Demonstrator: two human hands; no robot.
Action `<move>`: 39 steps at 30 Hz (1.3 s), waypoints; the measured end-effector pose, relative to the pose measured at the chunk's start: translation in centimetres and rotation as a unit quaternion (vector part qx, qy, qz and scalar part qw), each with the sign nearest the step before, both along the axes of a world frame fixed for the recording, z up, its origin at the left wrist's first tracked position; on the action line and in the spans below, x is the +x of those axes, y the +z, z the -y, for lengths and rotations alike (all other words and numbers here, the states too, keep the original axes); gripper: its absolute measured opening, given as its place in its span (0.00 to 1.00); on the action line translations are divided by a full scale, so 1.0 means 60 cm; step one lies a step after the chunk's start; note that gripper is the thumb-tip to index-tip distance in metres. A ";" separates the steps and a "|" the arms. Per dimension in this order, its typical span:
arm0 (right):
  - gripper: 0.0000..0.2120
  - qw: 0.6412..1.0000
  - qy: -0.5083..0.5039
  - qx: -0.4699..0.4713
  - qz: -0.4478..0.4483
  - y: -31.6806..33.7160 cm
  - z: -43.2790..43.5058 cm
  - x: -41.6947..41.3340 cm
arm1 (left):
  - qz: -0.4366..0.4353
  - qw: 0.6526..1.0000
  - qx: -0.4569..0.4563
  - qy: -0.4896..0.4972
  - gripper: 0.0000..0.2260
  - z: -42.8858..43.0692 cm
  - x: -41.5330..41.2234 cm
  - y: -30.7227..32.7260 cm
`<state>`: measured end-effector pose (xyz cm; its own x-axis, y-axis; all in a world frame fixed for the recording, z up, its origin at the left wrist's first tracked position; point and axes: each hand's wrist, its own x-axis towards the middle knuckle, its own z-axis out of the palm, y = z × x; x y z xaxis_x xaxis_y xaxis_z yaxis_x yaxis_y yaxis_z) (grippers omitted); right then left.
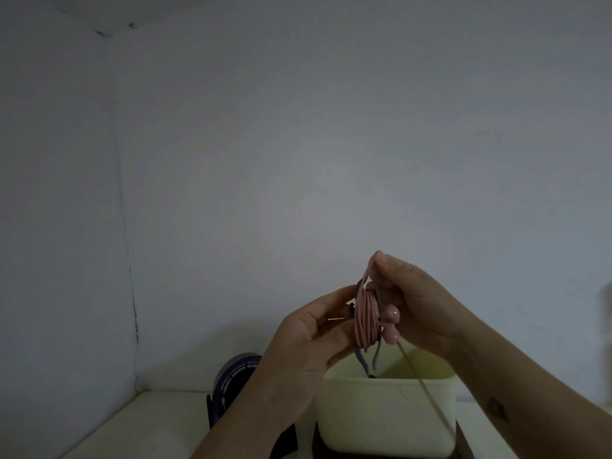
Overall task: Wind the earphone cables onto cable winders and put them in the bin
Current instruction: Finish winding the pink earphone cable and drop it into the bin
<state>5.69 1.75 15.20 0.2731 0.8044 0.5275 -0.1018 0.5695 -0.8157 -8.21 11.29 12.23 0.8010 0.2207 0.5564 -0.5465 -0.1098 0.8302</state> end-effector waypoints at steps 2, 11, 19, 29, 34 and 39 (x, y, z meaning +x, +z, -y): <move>0.14 0.999 -0.037 0.003 0.015 -0.001 -0.001 0.008 | -0.017 1.000 0.010 0.017 0.19 -0.006 -0.003 -0.002; 0.16 0.999 -0.010 0.011 0.034 -0.014 -0.008 0.027 | -0.020 0.999 0.023 0.020 0.15 0.004 -0.003 -0.004; 0.30 0.997 0.063 0.009 0.048 -0.059 -0.033 -0.005 | 0.025 0.997 -0.028 0.070 0.16 0.008 0.009 -0.001; 0.16 0.983 -0.127 -0.113 0.074 -0.077 -0.025 -0.044 | 0.014 0.995 -0.084 0.056 0.13 -0.015 -0.006 0.005; 0.10 0.956 -0.193 -0.164 0.146 -0.077 -0.017 -0.055 | 0.009 0.990 -0.097 0.106 0.12 -0.026 -0.009 0.003; 0.11 0.943 -0.209 -0.215 0.147 -0.074 -0.011 -0.061 | -0.017 0.982 -0.084 0.170 0.11 -0.029 -0.004 -0.004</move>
